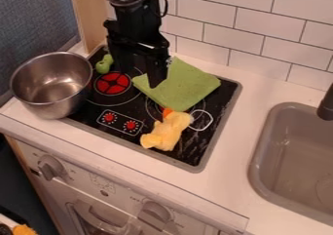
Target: Moved the silver pot on top of the green cloth
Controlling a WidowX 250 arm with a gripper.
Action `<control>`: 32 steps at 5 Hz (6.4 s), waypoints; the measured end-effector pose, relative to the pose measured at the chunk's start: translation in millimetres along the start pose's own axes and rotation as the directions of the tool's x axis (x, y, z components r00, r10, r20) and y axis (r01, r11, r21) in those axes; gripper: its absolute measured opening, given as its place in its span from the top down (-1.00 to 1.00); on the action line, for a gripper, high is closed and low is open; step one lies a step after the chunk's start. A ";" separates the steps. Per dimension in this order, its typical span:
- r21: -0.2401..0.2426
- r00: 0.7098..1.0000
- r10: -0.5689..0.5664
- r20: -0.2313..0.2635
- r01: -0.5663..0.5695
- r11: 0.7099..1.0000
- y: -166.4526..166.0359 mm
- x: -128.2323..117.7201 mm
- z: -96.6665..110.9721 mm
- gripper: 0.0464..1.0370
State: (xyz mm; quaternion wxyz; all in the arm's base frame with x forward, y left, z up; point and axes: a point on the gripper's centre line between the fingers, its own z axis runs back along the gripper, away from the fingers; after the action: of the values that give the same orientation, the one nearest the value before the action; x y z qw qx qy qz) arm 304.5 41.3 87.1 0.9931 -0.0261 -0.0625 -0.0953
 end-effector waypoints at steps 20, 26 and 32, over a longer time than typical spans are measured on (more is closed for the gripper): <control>0.235 0.987 0.109 0.114 -0.134 0.963 30.1 10.9 7.0 0.95; 0.154 0.988 -0.152 0.008 0.149 0.977 -56.3 73.5 -61.1 0.87; 0.068 0.992 -0.110 0.068 0.106 0.992 -61.9 61.9 -9.3 -0.93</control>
State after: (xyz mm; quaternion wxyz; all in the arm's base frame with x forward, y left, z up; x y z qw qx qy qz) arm 354.0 -31.6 88.4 0.9840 0.0060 -0.1024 -0.1460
